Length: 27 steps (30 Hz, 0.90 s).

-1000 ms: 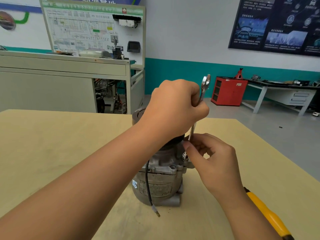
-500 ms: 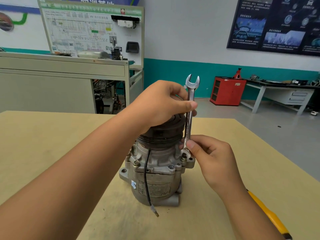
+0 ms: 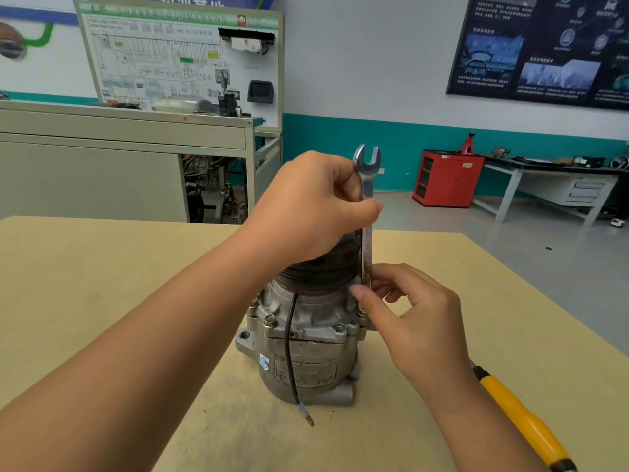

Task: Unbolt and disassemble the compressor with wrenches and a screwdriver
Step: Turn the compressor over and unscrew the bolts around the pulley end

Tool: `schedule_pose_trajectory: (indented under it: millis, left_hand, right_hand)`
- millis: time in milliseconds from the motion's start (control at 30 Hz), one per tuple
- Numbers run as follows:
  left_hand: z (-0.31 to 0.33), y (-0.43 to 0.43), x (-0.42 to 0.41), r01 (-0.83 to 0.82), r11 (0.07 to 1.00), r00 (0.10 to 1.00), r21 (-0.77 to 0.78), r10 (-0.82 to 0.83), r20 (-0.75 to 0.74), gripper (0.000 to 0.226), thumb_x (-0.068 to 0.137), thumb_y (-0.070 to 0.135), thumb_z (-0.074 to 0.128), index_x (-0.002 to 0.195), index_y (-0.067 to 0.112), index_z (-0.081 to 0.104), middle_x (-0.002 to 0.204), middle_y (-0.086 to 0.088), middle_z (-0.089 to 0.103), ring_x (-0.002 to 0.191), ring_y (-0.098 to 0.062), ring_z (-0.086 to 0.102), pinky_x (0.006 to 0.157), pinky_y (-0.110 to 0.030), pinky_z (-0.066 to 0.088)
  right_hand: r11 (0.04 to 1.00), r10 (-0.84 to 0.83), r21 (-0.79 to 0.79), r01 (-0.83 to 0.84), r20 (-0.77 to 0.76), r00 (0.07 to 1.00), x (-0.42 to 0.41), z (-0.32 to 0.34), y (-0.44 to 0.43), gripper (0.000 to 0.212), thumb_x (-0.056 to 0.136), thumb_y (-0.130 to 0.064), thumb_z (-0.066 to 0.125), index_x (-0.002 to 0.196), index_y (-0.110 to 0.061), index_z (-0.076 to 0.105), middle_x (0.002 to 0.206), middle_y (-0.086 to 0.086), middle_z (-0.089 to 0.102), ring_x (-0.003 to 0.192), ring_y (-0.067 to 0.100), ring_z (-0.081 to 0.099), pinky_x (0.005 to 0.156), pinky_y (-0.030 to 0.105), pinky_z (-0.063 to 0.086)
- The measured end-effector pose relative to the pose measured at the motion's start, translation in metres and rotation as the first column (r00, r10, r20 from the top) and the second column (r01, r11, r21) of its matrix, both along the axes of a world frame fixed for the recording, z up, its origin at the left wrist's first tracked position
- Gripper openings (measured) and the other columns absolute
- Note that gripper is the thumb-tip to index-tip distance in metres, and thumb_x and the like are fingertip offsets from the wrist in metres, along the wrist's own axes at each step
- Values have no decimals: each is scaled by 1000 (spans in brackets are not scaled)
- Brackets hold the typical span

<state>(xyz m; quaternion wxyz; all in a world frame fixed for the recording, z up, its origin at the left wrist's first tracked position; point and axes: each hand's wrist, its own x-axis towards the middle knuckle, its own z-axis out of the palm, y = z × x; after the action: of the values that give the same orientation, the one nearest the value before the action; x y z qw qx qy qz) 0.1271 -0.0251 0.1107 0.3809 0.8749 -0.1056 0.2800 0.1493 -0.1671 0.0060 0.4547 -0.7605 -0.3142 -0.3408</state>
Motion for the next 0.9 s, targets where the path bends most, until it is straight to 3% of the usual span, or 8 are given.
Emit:
schedule_pose_trajectory:
  millis: [167, 267, 333, 400, 500, 600, 767, 900]
  left_hand:
    - [-1, 0, -1, -34, 998, 999, 45, 32, 44, 29, 79, 27, 71, 56, 22, 56, 46, 22, 54, 47, 6, 48, 46, -6, 37]
    - [4, 3, -4, 135, 990, 989, 31, -132, -64, 3, 85, 28, 68, 84, 30, 70, 72, 25, 69, 72, 12, 63, 69, -6, 47]
    - [6, 4, -7, 229, 973, 969, 22, -226, -104, 6, 85, 27, 68, 91, 29, 71, 82, 17, 73, 82, 4, 67, 80, -14, 50]
    - [8, 2, -9, 277, 960, 956, 51, -269, -119, 4, 82, 29, 71, 83, 25, 71, 82, 9, 74, 84, -12, 69, 83, -27, 51]
    - [8, -2, -9, 245, 966, 966, 80, -237, -104, 14, 74, 39, 71, 72, 25, 70, 76, 12, 72, 76, -12, 67, 75, -25, 50]
    - [6, -1, -5, 141, 987, 989, 80, -137, -59, 23, 73, 41, 73, 73, 18, 71, 54, 20, 62, 50, 0, 54, 48, -11, 38]
    - [6, -5, -1, 77, 987, 996, 140, -71, -45, 36, 80, 42, 69, 78, 6, 68, 38, 22, 47, 42, 5, 45, 43, -7, 32]
    - [8, -9, 1, 43, 987, 999, 154, -46, 14, 39, 81, 45, 67, 76, 7, 68, 48, 8, 47, 43, -2, 41, 41, -11, 31]
  right_hand:
    - [1000, 11, -9, -11, 0, 1000, 0, 1, 0, 13, 78, -17, 66, 83, -7, 72, 69, -4, 60, 67, 8, 53, 61, 10, 41]
    - [999, 18, -28, -18, 5, 1000, 0, 2, 1, 12, 78, -15, 64, 82, -7, 72, 70, -1, 61, 67, 10, 53, 61, 16, 44]
    - [999, 6, -43, -5, 33, 999, 0, 2, 1, 11, 79, -12, 62, 79, -5, 71, 69, 1, 60, 66, 11, 53, 60, 20, 44]
    - [999, -3, -54, 6, 51, 999, -1, 1, 2, 12, 79, -9, 60, 78, -3, 70, 69, 3, 59, 66, 11, 52, 58, 19, 42]
    - [997, -22, -75, 25, 47, 999, 0, 1, 1, 14, 81, -8, 57, 75, -4, 69, 68, -1, 54, 68, 9, 48, 58, 10, 36]
    - [999, 17, -51, -18, -15, 1000, 2, 0, -2, 14, 82, -12, 60, 79, -8, 73, 69, -4, 57, 69, 7, 51, 61, 6, 36]
    - [996, 85, 33, -82, -86, 993, 4, 3, -5, 7, 78, -15, 64, 76, -17, 70, 70, -12, 63, 68, 6, 57, 61, 10, 42]
    - [993, 113, 51, -110, -78, 990, 2, 6, -7, 13, 79, -16, 62, 77, -29, 64, 72, -14, 63, 71, 3, 58, 64, 9, 42]
